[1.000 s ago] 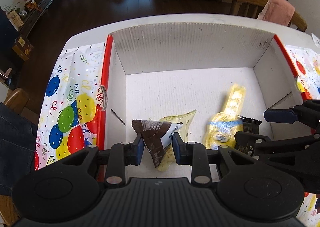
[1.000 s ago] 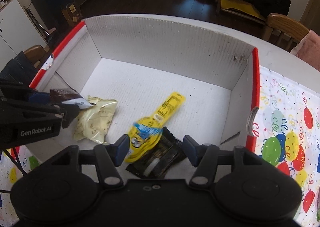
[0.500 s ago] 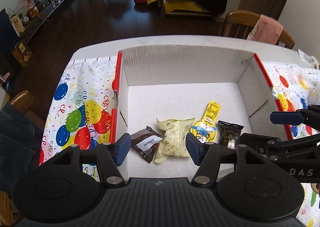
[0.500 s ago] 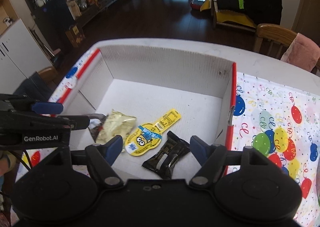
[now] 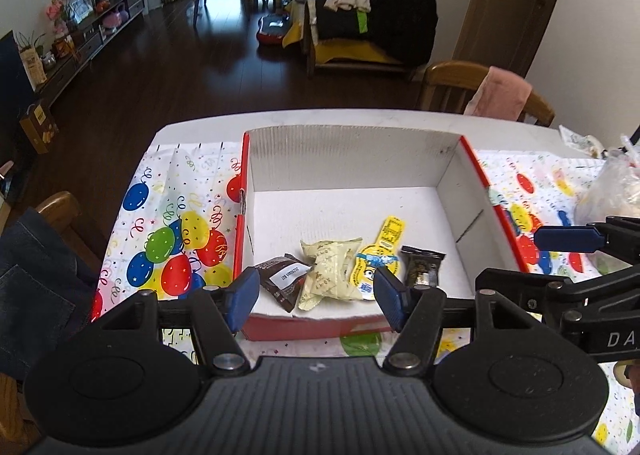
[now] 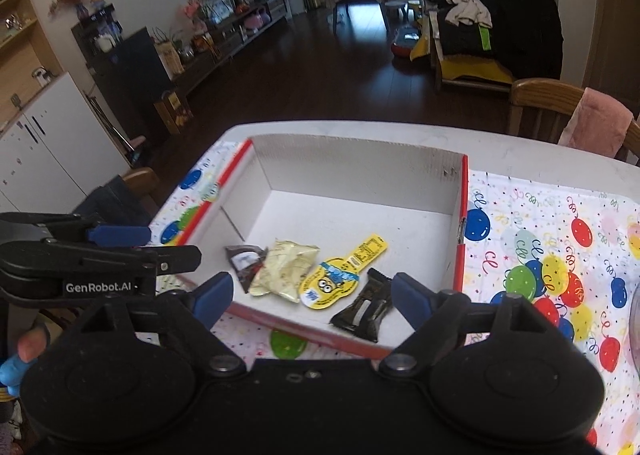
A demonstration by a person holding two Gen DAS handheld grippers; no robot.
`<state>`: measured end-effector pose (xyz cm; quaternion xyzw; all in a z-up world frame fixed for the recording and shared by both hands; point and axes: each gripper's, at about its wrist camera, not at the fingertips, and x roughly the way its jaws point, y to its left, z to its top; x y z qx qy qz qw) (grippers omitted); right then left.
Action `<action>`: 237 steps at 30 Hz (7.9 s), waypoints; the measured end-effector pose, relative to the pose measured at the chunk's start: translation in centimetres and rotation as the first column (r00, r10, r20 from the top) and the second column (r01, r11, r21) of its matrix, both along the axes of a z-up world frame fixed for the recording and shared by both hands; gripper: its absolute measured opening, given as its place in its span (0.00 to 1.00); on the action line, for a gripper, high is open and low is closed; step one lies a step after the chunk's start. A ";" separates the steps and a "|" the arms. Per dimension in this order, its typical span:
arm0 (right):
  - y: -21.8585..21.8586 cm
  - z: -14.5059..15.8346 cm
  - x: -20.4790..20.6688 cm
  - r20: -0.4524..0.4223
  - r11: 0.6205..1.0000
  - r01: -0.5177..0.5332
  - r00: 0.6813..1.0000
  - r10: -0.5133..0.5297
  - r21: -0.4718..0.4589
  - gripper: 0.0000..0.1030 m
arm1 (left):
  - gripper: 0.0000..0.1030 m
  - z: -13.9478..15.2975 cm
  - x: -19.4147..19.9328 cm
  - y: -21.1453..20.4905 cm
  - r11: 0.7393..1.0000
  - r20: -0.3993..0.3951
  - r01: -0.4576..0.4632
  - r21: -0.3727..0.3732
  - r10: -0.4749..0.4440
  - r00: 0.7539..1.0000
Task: Organize snacks
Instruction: 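Withdraw both tools from the box toward the remaining snacks, then grasp the blue-white biscuit pack with left tool while right tool grasps the red snack bag, then carry both snacks into the red box and open both tools, then withdraw both tools from the box back toward the snack pile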
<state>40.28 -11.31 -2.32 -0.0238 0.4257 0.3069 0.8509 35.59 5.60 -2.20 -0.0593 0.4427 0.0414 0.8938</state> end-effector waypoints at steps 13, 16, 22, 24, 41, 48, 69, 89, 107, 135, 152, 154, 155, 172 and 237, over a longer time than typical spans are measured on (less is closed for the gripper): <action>-1.1 1.2 -5.7 0.055 0.998 -0.009 0.998 0.005 0.069 0.94 | 0.65 1.8 -6.3 -0.2 0.999 0.094 0.038 -0.003 -0.037 0.995; -1.4 1.1 -7.0 0.059 0.997 -0.015 0.998 0.011 0.081 0.94 | 0.68 1.8 -7.8 0.1 0.999 0.107 0.037 -0.017 -0.035 0.994; -1.8 0.2 -9.4 0.068 0.997 -0.013 0.998 0.008 0.071 0.98 | 0.76 1.0 -10.7 0.5 0.999 0.125 0.034 -0.004 -0.033 0.992; -1.9 -0.4 -10.2 0.067 0.998 -0.011 0.998 0.007 0.059 0.98 | 0.77 0.5 -11.6 0.6 0.999 0.126 0.036 0.001 -0.036 0.991; -2.9 -8.4 -16.1 -0.100 0.996 0.052 0.993 -0.059 -0.070 0.98 | 0.78 -6.6 -16.3 1.9 0.997 -0.030 0.062 -0.037 -0.063 0.998; -2.8 -11.9 -17.2 -0.182 0.989 0.086 0.977 -0.107 -0.121 0.96 | 0.77 -10.1 -16.7 1.7 0.995 -0.105 0.097 -0.006 -0.097 0.990; -0.7 -15.6 -17.6 -0.230 0.964 0.058 0.966 -0.120 -0.258 0.84 | 0.77 -15.0 -15.2 0.5 0.982 -0.206 0.183 0.055 -0.168 0.964; -1.7 -15.3 -17.5 -0.247 0.974 0.070 0.961 -0.124 -0.216 0.67 | 0.48 -15.5 -14.9 0.7 0.989 -0.223 0.146 0.012 -0.140 0.965; -4.2 -13.6 -17.8 -0.262 0.980 0.131 0.951 -0.166 -0.146 0.63 | 0.48 -14.1 -16.6 2.1 0.997 -0.203 0.038 -0.071 -0.052 0.978; -5.4 -4.3 -14.8 -0.040 0.990 0.142 0.989 -0.142 -0.018 0.63 | 0.48 -4.8 -15.8 0.4 0.995 -0.024 0.027 -0.098 -0.030 0.999; -3.8 -0.4 -6.5 0.077 0.993 0.117 0.990 -0.116 -0.008 0.63 | 0.48 -0.2 -8.2 0.4 0.999 0.068 0.025 -0.025 -0.023 0.997; -3.5 -0.3 -5.5 0.082 0.994 0.110 0.991 -0.109 -0.016 0.63 | 0.48 0.0 -7.0 0.5 1.000 0.067 0.023 -0.016 -0.022 0.997; -3.4 -0.3 -5.0 0.084 0.994 0.108 0.991 -0.106 -0.020 0.63 | 0.48 0.1 -6.3 0.5 1.000 0.066 0.022 -0.011 -0.021 0.998; 0.0 -3.1 4.7 0.022 0.991 0.084 0.996 -0.082 -0.108 0.63 | 0.48 -2.1 4.7 1.2 0.998 -0.035 0.002 0.057 0.000 0.999; -1.0 0.8 -2.8 0.055 1.000 0.018 0.998 -0.018 0.011 0.94 | 0.62 0.3 -2.8 -1.2 0.996 0.053 0.082 0.024 -0.083 0.995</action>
